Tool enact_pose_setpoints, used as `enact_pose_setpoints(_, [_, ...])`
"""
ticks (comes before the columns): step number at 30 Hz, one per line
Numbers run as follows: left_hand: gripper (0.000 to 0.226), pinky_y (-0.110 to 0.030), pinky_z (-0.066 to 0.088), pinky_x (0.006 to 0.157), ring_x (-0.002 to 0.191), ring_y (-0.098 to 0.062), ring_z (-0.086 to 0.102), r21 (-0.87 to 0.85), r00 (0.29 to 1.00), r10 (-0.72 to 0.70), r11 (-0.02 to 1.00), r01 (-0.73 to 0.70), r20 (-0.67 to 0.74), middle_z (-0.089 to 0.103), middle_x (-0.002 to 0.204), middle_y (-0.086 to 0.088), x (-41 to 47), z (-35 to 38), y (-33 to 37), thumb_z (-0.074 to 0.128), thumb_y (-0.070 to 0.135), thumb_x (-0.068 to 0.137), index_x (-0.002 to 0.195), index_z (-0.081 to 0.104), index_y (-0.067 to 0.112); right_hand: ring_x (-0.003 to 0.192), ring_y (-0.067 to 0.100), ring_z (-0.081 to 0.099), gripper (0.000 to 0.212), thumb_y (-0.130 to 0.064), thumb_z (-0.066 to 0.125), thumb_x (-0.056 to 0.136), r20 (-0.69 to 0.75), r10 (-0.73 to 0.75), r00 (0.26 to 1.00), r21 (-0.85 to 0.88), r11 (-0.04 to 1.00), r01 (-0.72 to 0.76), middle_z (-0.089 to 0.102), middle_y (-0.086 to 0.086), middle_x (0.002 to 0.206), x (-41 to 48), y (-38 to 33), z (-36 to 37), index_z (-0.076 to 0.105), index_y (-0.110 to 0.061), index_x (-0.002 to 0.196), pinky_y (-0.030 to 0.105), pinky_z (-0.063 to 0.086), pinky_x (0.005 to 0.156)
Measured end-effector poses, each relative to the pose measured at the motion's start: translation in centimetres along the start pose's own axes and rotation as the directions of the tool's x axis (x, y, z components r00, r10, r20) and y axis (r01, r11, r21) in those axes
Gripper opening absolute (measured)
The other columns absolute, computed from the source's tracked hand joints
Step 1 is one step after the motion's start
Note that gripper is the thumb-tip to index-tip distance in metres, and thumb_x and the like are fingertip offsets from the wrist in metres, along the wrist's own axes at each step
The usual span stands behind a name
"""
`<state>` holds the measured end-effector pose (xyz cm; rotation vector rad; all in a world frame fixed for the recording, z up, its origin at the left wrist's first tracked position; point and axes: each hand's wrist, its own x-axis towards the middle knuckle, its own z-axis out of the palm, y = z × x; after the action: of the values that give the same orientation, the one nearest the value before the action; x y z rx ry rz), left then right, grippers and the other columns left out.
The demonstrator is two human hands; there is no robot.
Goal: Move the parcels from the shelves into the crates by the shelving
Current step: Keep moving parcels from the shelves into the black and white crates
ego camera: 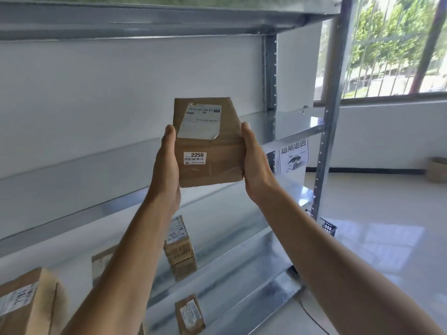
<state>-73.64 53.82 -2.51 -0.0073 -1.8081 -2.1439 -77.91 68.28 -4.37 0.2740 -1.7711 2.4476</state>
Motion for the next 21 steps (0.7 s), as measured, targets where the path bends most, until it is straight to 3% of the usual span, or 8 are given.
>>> enact_pose_setpoints(7, [0.054,-0.039,0.060,0.091,0.105,-0.014,0.074,0.006,0.993,-0.033,0.999,0.032,0.111,0.076,0.117,0.006,-3.8,10.0,-2.7,0.027,0.061,0.106,0.135,0.063,0.033,0.107,0.024,0.073,0.050,-0.057,0.036,0.105,-0.118,-0.003,0.993,-0.014,1.000,0.001,0.076,0.005,0.114,-3.7,-3.2,-10.9,0.071,-0.026,0.124,0.048,0.055,0.100])
enact_pose_setpoints(11, [0.055,-0.037,0.059,0.085,0.103,-0.012,0.074,0.029,0.979,-0.078,0.997,0.074,0.188,0.077,0.114,0.007,-6.3,15.3,-4.1,0.026,0.063,0.106,0.133,0.065,0.035,0.098,0.021,0.075,0.051,-0.056,0.036,0.106,-0.159,0.012,0.987,0.003,1.000,-0.012,0.077,0.006,0.111,-5.8,-4.5,-17.0,0.070,-0.023,0.126,0.037,0.060,0.084])
enact_pose_setpoints(17, [0.051,-0.035,0.059,0.084,0.098,-0.011,0.075,0.060,0.953,-0.132,0.991,0.120,0.272,0.078,0.109,0.008,-9.6,22.7,-6.7,0.024,0.059,0.107,0.119,0.069,0.036,0.107,0.028,0.072,0.052,-0.054,0.034,0.106,-0.251,0.011,0.968,-0.003,1.000,-0.012,0.075,0.010,0.116,-8.4,-5.5,-25.3,0.066,-0.021,0.131,0.047,0.057,0.096])
enact_pose_setpoints(21, [0.048,-0.033,0.060,0.077,0.091,-0.011,0.076,0.068,0.930,-0.167,0.986,0.153,0.328,0.080,0.102,0.007,-11.0,27.3,-8.9,0.027,0.057,0.108,0.111,0.070,0.036,0.093,0.020,0.075,0.053,-0.052,0.031,0.108,-0.289,0.019,0.957,0.000,1.000,-0.020,0.077,0.006,0.108,-9.8,-5.7,-30.7,0.066,-0.020,0.130,0.035,0.062,0.076])
